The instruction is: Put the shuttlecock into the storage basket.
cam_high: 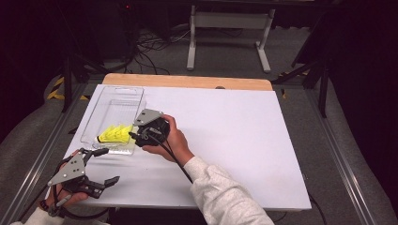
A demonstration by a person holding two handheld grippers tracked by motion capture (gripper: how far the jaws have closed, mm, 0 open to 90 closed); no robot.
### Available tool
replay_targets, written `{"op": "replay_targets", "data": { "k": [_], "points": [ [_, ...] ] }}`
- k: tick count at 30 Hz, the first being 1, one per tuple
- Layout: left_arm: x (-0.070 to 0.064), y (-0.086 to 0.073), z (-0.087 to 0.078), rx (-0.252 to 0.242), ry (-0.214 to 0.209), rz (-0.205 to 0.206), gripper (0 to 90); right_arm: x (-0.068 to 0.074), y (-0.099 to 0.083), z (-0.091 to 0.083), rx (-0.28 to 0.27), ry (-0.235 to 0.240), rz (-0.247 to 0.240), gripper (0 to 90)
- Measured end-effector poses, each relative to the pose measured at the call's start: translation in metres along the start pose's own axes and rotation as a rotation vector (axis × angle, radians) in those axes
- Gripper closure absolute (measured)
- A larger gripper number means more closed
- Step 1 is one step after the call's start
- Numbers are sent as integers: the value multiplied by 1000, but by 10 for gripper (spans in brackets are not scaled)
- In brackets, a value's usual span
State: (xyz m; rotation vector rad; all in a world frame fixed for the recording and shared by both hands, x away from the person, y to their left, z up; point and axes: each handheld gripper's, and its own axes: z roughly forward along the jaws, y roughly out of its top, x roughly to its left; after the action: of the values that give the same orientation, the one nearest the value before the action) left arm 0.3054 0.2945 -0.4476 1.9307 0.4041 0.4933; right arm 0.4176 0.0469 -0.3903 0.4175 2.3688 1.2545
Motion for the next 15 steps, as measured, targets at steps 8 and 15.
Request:
{"op": "replay_targets", "data": {
  "k": [8, 15],
  "points": [
    [0, 0, 1, 3, -1, 3, 54, -3, -2, -11, -15, -33, -7, 344],
    [0, 0, 1, 8, -1, 4, 55, -7, -7, -19, -25, -49, 4, 321]
  ]
}}
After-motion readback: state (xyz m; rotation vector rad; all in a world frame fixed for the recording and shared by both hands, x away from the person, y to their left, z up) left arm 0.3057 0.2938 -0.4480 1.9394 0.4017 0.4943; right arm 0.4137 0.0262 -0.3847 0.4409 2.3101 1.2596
